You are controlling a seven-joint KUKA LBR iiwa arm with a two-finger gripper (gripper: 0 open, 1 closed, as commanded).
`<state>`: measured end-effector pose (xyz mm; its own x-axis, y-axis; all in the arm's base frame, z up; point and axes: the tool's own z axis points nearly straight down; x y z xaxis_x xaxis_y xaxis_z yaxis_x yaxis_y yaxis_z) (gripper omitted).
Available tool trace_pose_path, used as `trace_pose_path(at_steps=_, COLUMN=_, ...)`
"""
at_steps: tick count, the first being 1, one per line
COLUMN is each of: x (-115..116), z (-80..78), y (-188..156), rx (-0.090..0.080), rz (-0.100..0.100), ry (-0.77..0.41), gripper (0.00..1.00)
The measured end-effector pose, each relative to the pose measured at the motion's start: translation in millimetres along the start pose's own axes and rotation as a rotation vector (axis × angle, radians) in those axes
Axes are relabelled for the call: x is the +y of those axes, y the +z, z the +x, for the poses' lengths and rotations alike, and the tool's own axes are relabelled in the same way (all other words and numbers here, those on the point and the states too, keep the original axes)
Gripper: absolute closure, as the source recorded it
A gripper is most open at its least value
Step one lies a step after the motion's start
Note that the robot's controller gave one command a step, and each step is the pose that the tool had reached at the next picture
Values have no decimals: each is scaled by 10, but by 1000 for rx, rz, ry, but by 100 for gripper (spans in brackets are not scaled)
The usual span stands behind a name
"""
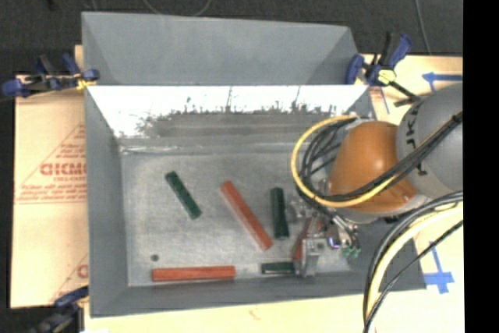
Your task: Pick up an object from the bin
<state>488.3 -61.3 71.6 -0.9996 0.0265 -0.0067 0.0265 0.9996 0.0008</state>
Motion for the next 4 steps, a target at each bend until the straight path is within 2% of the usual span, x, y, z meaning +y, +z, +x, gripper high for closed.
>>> trace_pose_path(at_steps=1, x=6, z=3, y=-1, rx=2, rz=-1, ry=0, gripper=100)
trace_pose_path(at_steps=2, x=-77, z=-30, y=-171, rx=1, rz=2, ry=-14, gripper=100)
trace_pose_path(at_steps=3, x=-73, z=-26, y=-162, rx=3, rz=2, ry=-14, gripper=0)
trace_pose_path(at_steps=4, x=-351, z=63, y=8, rx=4, rz=-1, ry=81, gripper=0)
